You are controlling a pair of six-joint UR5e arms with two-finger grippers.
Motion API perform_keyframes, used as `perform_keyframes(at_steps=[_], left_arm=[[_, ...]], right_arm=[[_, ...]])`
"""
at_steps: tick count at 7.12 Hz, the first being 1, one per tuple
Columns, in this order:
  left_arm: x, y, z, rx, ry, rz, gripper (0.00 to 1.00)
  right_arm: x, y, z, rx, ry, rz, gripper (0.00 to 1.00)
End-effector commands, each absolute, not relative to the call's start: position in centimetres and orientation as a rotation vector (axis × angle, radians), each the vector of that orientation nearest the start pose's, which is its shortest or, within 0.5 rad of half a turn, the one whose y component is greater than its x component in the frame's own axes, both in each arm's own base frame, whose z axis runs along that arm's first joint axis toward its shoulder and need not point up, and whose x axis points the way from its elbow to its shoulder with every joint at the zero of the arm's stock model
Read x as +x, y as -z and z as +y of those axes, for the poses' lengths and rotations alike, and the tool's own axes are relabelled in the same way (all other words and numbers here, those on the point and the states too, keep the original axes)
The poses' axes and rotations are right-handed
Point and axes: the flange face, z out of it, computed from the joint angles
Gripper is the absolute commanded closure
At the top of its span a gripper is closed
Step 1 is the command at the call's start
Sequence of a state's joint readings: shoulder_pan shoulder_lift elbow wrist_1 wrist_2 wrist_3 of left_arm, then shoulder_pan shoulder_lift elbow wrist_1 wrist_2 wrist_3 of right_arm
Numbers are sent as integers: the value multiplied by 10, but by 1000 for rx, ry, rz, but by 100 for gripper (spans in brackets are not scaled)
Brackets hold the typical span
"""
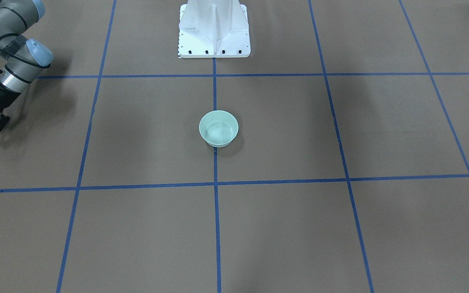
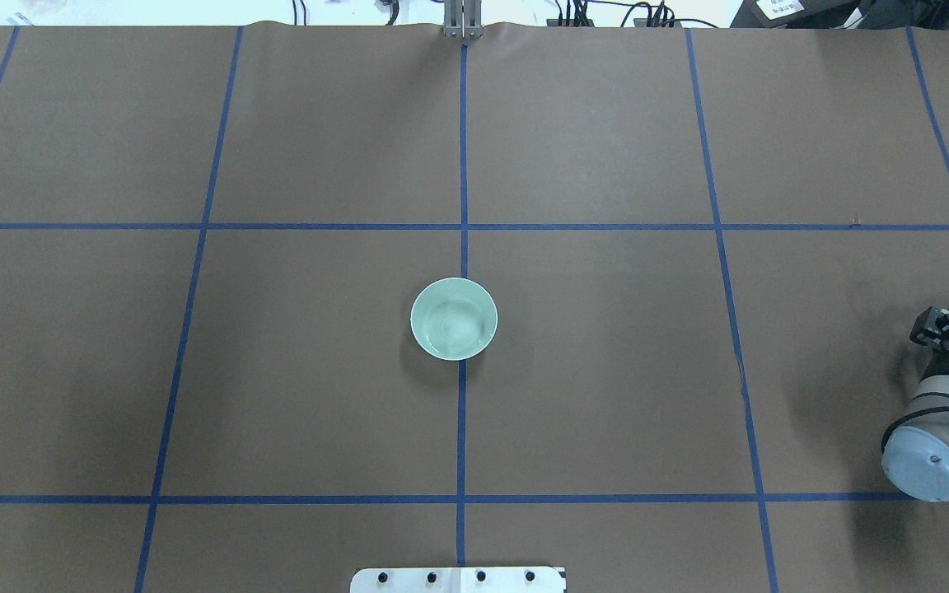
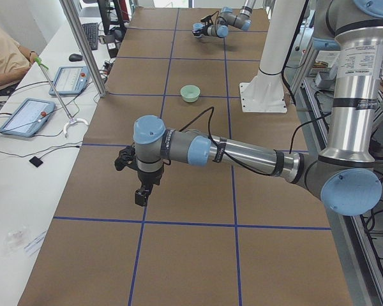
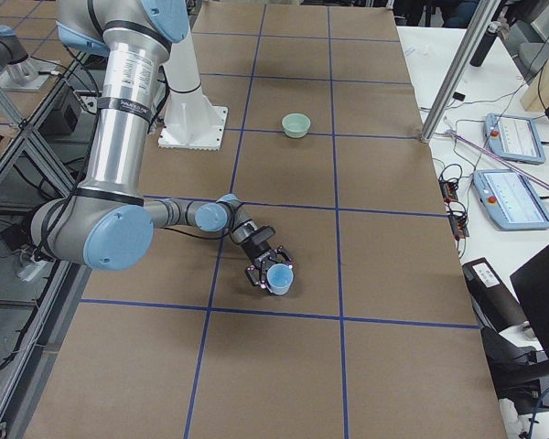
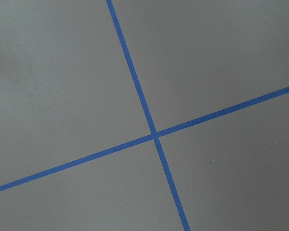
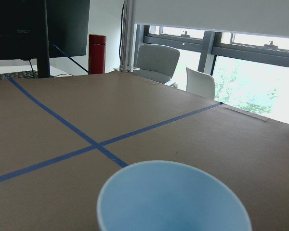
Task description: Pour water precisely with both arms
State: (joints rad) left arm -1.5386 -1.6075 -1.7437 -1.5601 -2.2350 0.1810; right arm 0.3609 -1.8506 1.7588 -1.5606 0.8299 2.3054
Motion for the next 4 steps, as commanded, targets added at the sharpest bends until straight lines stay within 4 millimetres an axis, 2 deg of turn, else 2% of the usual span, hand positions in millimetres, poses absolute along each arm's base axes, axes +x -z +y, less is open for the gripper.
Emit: perform_keyframes(at_steps=[1,2,4], left_arm=[[-55,-565,-515,237,-269,648,0],[-55,-567,-514,232,-266,649,0],[-55,-583,-504,188,-246,656,0]], right_arm=[[-257,-686,-330,799,-1019,-41,100],[-249,-681,-338,808,-1044,-43,100],[-232,-668,-359,801,-1007,-100,100]])
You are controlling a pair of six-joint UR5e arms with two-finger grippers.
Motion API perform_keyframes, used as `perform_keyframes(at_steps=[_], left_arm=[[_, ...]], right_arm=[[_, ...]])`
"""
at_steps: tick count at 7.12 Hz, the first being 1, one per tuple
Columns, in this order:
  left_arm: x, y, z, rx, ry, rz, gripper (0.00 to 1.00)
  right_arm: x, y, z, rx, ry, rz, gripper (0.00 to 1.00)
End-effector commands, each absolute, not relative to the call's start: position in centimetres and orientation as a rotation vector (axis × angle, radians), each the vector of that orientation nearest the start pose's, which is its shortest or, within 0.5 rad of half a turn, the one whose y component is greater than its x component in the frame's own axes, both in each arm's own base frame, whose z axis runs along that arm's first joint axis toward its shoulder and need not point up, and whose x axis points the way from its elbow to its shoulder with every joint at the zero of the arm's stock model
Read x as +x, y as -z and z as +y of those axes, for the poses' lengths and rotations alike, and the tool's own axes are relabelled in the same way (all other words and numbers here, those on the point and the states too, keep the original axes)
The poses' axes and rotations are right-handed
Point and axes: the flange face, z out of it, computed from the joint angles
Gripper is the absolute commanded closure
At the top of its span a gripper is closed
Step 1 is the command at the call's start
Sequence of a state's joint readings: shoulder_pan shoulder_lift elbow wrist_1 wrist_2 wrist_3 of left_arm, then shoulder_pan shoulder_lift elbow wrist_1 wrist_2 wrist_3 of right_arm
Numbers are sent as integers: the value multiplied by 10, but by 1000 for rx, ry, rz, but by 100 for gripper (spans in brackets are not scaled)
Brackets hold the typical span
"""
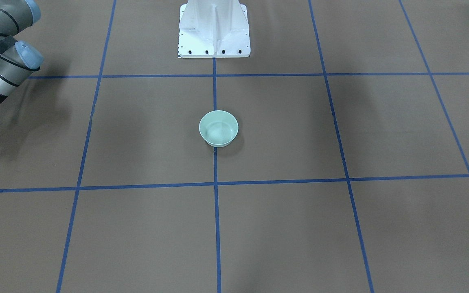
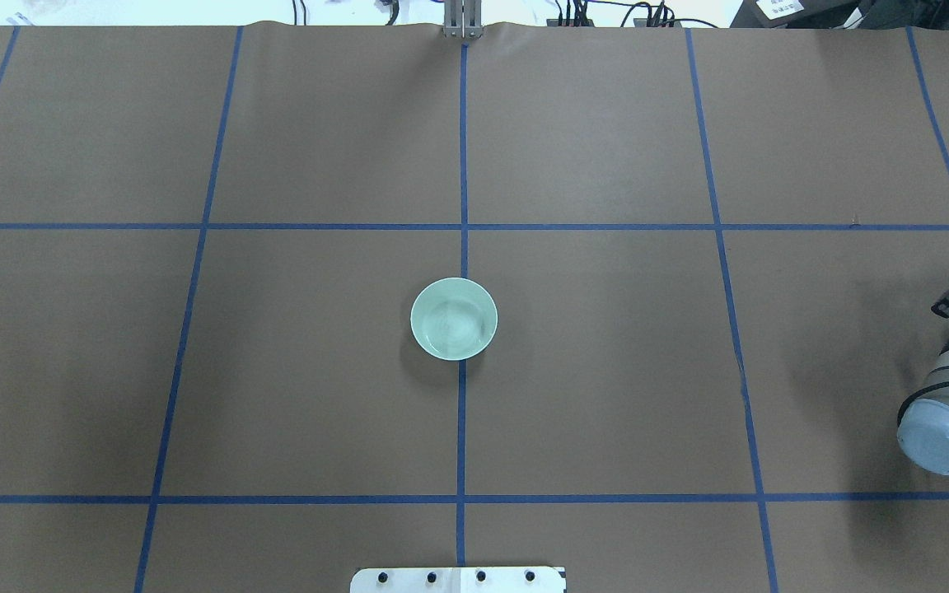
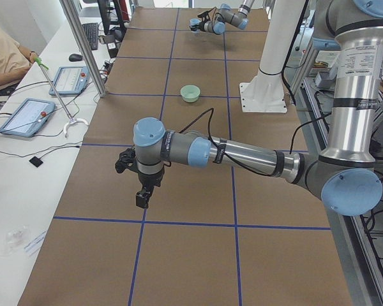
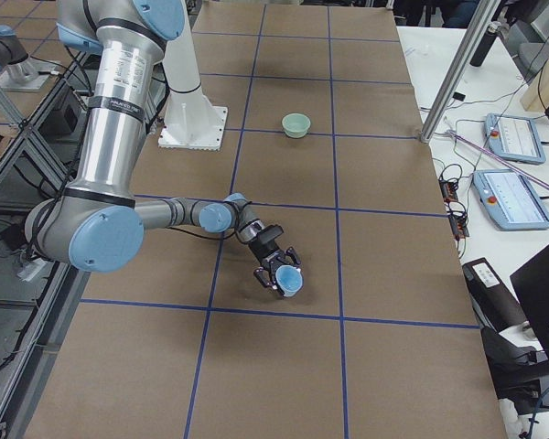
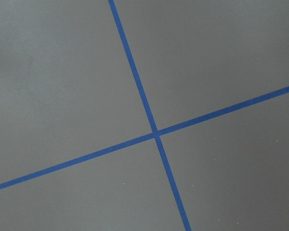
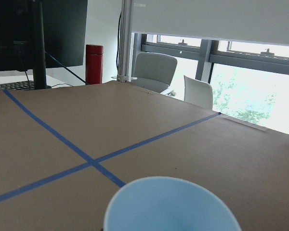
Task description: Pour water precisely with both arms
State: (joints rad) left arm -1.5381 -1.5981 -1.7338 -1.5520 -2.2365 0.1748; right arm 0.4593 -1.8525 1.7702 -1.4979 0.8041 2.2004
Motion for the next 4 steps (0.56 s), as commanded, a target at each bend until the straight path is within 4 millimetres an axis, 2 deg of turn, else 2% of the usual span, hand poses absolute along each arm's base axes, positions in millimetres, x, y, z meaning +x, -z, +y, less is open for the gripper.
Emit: perform_keyframes(at_steps=[1,2,3,4], left_arm=[[-51,-591,-493,167,-237,736,0],[-49,-604,-477,146,-231,787,0],[-57,-614,-467,133,-203,791,0],[-66,-617,-463,134,-179,790,0]], right_arm=[[-220,-654,-374,805,-957,-149,100],[-208,-641,-387,815,-902,-191,100],[-199,-630,-396,775,-853,-249,100],[-191,-616,-410,750,-789,-312,100]])
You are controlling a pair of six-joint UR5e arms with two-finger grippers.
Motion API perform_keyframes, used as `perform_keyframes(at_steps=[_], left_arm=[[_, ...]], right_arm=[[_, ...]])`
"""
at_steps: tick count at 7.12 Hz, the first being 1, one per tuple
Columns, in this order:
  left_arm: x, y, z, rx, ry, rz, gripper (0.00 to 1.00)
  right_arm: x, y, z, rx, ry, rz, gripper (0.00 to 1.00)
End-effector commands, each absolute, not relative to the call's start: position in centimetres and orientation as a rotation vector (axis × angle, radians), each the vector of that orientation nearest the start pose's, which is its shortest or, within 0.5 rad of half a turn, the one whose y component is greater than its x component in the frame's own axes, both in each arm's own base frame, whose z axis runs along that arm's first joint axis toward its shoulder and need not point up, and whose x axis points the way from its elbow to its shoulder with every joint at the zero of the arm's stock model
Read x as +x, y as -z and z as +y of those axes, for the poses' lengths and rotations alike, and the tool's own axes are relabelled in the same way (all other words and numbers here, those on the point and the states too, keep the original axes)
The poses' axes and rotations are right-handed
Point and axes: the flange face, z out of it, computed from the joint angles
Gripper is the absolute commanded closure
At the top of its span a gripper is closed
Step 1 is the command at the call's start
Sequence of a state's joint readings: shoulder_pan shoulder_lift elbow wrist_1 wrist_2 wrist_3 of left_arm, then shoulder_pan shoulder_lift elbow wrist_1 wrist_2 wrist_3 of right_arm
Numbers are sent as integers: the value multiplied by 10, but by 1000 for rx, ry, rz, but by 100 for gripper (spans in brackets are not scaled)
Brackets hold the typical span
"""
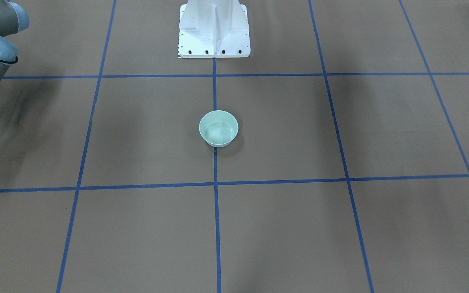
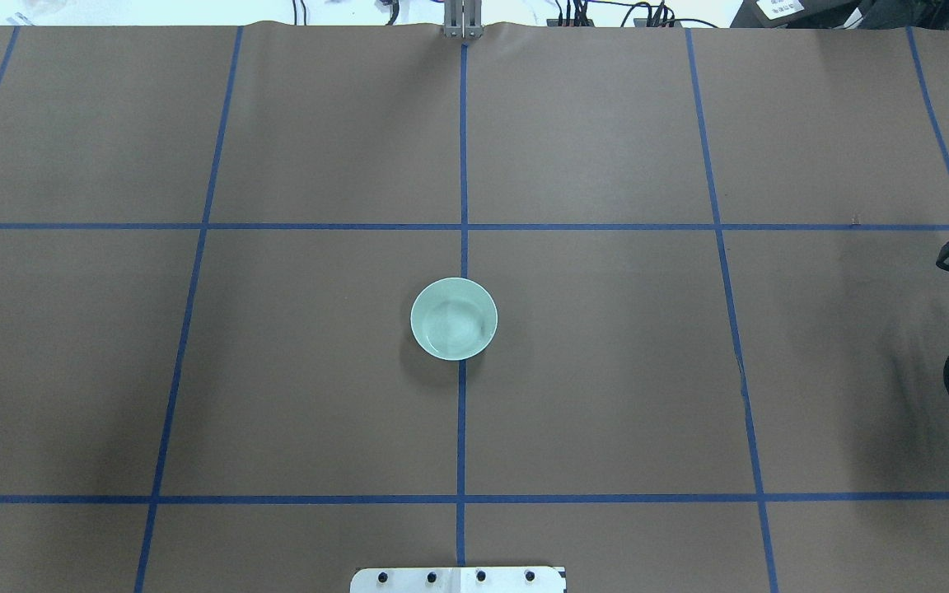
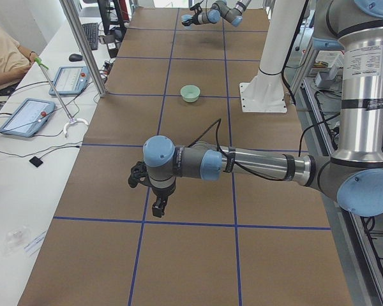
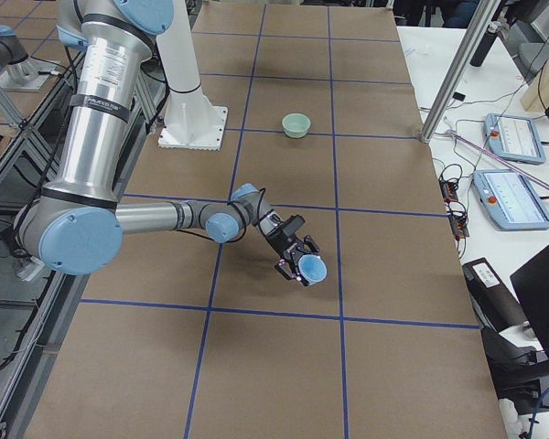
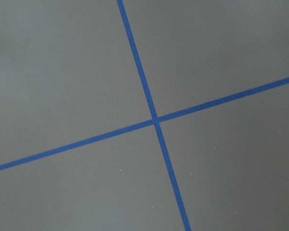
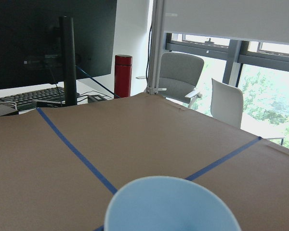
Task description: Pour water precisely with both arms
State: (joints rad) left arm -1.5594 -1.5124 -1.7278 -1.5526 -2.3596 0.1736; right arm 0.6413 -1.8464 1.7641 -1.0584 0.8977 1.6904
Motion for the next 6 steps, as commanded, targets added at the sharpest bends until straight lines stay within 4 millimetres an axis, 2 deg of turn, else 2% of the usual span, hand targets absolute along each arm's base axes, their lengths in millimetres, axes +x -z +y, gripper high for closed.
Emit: perform_keyframes(at_steps=[1,2,4,5,6], left_arm=[[-72,-617,-462,137,-167,789,0],[-72,-617,-462,139,-167,789,0],[-72,-617,-462,139,-166,789,0],[-71,-617,-462,139,-169,789,0],[-71,-618,-462,138,-169,789,0]], right_arm=[[-193,-596,-423,734,-706,-389,100],[-206,-573,-433,723,-638,-479,100],[-239,-525,-457,774,-465,-538,100],[-251,-505,-459,818,-398,-578,100],[-271,-495,-446,868,-286,-629,100]])
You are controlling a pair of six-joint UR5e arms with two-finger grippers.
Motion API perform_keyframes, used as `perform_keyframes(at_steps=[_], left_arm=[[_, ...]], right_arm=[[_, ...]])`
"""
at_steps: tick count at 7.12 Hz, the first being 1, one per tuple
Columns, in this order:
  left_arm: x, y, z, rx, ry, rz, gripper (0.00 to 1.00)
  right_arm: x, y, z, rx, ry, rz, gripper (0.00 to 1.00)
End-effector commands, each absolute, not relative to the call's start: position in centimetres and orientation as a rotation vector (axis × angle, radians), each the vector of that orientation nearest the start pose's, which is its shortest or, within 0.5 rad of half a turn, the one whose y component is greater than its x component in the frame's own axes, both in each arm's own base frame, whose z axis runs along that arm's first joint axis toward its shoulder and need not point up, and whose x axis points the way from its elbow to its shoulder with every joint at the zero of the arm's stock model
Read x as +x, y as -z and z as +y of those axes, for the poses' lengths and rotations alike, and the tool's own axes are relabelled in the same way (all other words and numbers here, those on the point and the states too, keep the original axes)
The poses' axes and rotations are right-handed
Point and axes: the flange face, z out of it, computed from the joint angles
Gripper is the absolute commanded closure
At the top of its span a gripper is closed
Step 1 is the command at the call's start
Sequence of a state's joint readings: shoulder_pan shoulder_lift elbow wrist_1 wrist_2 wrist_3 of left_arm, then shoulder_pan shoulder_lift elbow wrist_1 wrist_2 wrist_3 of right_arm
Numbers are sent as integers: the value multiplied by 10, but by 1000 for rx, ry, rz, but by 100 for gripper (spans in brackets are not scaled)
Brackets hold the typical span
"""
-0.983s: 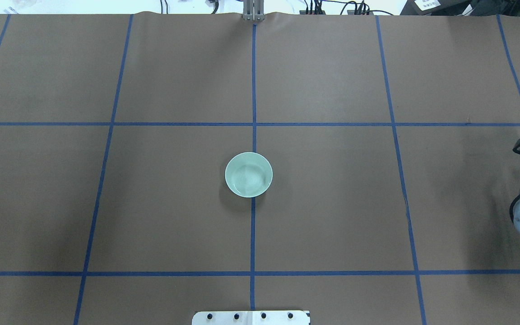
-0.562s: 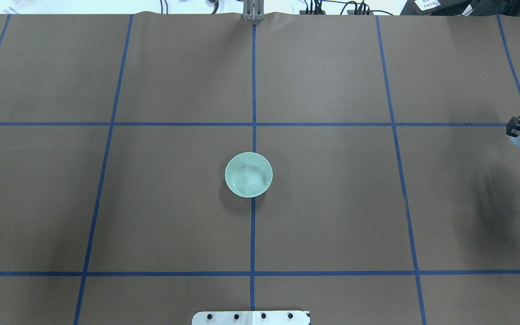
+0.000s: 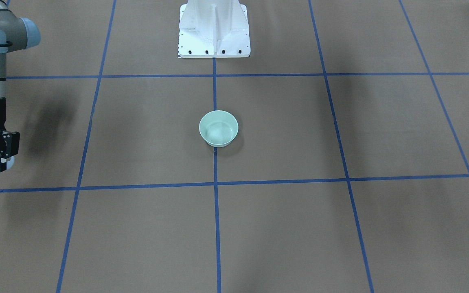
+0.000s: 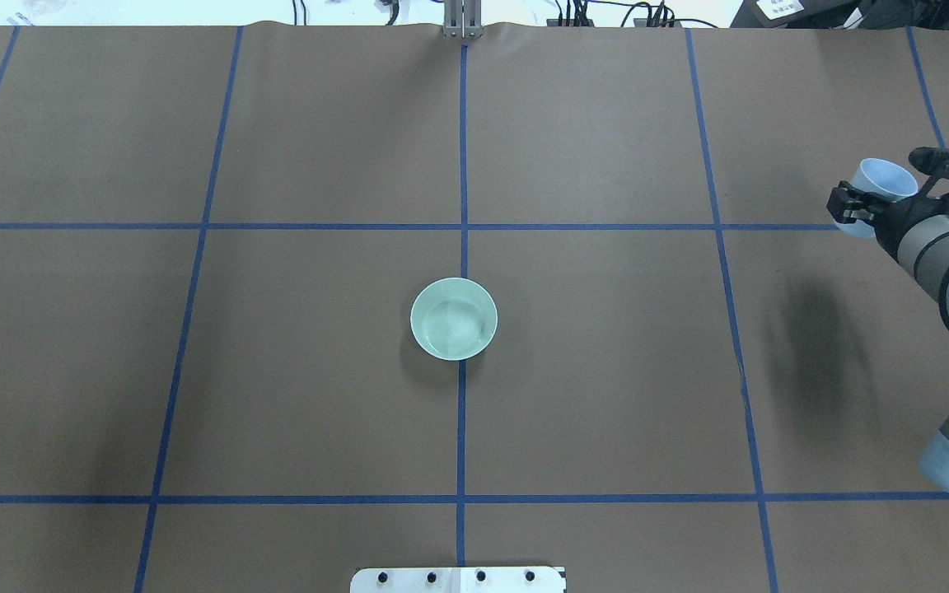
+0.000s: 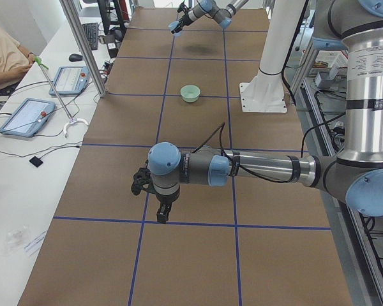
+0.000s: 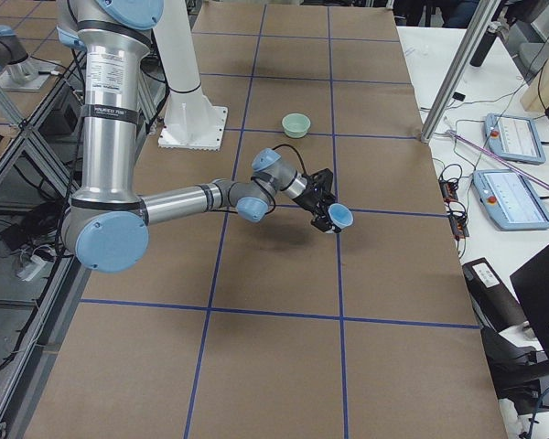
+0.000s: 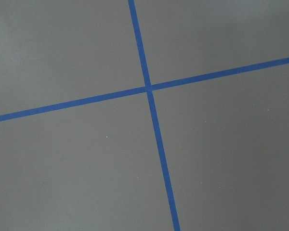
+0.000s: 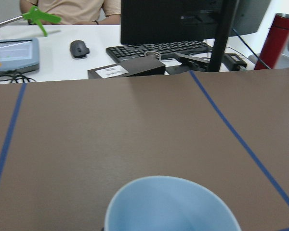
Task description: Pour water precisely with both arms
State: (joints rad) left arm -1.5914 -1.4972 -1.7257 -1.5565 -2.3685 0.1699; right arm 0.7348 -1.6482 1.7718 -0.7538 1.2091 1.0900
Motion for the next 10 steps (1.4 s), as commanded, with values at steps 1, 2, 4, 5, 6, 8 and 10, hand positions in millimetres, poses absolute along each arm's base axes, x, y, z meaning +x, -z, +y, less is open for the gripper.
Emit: perform_keyframes(at_steps=[1,2,4,5,6,8,10], left_arm=[[-71,-618,-462,138,-169,789,0],[-71,-618,-462,137,-167,789,0],[-71,-618,-462,137,-167,789,0],[-71,-617,-462,138,-166,789,0],[-71,-617,-462,138,-166,789,0],[-73,-617,-462,139,-162,789,0],[-78,-618,-461,138,-148,788,0]], right_arm=[[-290,-479,-436,931,-206,-692,100],[-305,-471,-423,950,-171,-755,100],[-332,-440,-416,1002,27,-783,100],[-352,-418,-413,964,124,-882,100],[-367,-400,-410,937,200,-957,100],[-393,-357,-406,1003,489,-1018,100],[-429,-322,-410,1002,604,-1038,100]])
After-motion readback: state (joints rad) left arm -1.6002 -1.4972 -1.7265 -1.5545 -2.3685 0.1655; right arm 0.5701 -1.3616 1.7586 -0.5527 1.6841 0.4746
